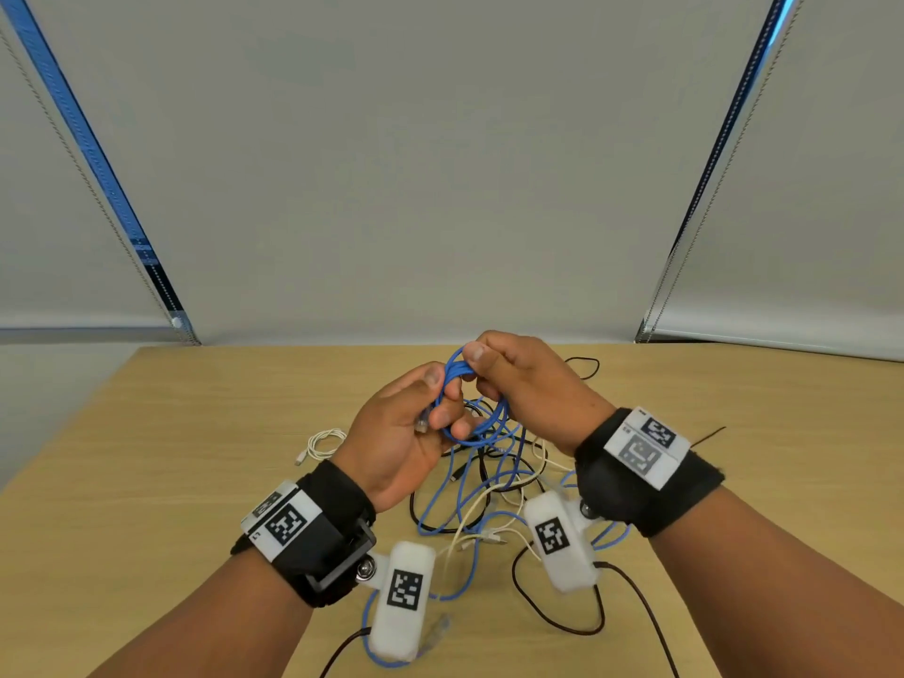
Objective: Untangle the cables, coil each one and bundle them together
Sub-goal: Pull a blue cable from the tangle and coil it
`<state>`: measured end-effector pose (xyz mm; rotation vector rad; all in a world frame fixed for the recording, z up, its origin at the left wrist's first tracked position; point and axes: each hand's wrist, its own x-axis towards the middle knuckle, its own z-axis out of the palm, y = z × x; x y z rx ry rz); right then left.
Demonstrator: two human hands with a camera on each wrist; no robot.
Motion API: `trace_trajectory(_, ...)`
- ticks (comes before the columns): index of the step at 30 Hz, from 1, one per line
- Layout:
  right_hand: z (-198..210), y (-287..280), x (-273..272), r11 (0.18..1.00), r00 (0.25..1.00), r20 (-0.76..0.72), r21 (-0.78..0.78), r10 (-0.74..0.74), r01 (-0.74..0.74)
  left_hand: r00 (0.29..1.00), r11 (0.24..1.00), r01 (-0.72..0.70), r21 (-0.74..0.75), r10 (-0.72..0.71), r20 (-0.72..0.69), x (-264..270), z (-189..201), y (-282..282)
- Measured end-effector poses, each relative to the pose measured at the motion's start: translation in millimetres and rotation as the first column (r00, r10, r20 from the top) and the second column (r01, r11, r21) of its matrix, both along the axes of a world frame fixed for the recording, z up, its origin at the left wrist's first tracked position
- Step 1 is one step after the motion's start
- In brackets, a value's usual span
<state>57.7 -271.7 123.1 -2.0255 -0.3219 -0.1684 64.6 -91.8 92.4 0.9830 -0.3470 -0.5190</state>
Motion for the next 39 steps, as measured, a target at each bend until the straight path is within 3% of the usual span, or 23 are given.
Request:
trace_trajectory(6,-13,-31,9,0.941,0.987,-0.152,0.338,0.055,0.000,0.998,0.982,-0.016,-0.190,0.004,-0.060,3,11,4)
trace_trajectory(10,-42,-28,-4,0.968,0.951,-0.284,0.248,0.121,-0.050,0.995,0.932,-0.101,-0.349,0.088,-0.053,11,30,3)
trace_trajectory(12,-51,-18,-14,0.970,0.916,-0.353,0.211,0.192,-0.122,0.982,0.925,-0.185,-0.333,0.188,-0.023,18,39,0)
trace_trajectory(14,-53,-8,-23,0.968,0.895,-0.376,0.154,0.241,-0.196,0.928,0.926,-0.330,-0.185,0.353,0.115,25,40,-3)
trace_trajectory(16,-48,-6,-29,0.971,0.908,-0.346,0.057,0.236,-0.231,0.813,0.862,-0.496,0.108,0.417,0.405,28,34,-4)
trace_trajectory(18,-34,-11,-31,0.981,0.954,-0.256,-0.066,0.158,-0.181,0.726,0.740,-0.566,0.362,0.239,0.645,30,22,-5)
trace_trajectory(21,-13,-23,-24,0.984,0.997,-0.074,-0.174,0.017,-0.030,0.703,0.647,-0.539,0.539,-0.007,0.711,27,8,-8)
trace_trajectory(23,-4,-26,-18,0.983,0.998,0.031,-0.175,-0.047,0.052,0.749,0.692,-0.444,0.569,-0.063,0.660,21,3,-12)
trace_trajectory(26,-1,-26,-11,0.991,0.990,0.074,-0.059,-0.118,0.122,0.874,0.851,-0.210,0.482,-0.057,0.482,15,2,-17)
trace_trajectory(30,-5,-21,-10,0.998,0.999,0.033,-0.047,-0.043,0.044,0.967,0.965,-0.006,0.261,-0.061,0.246,13,7,-16)
trace_trajectory(32,-3,-18,-11,0.996,0.998,0.062,-0.091,-0.017,0.023,0.985,0.985,0.009,0.170,-0.039,0.170,13,10,-16)
trace_trajectory(36,1,-14,-5,0.978,0.988,0.127,-0.177,-0.090,0.112,0.992,0.988,-0.096,0.117,0.086,0.090,12,10,-20)
trace_trajectory(39,-1,-11,-2,0.987,0.996,0.084,-0.153,-0.036,0.048,0.989,0.987,-0.150,0.058,0.149,0.015,14,11,-21)
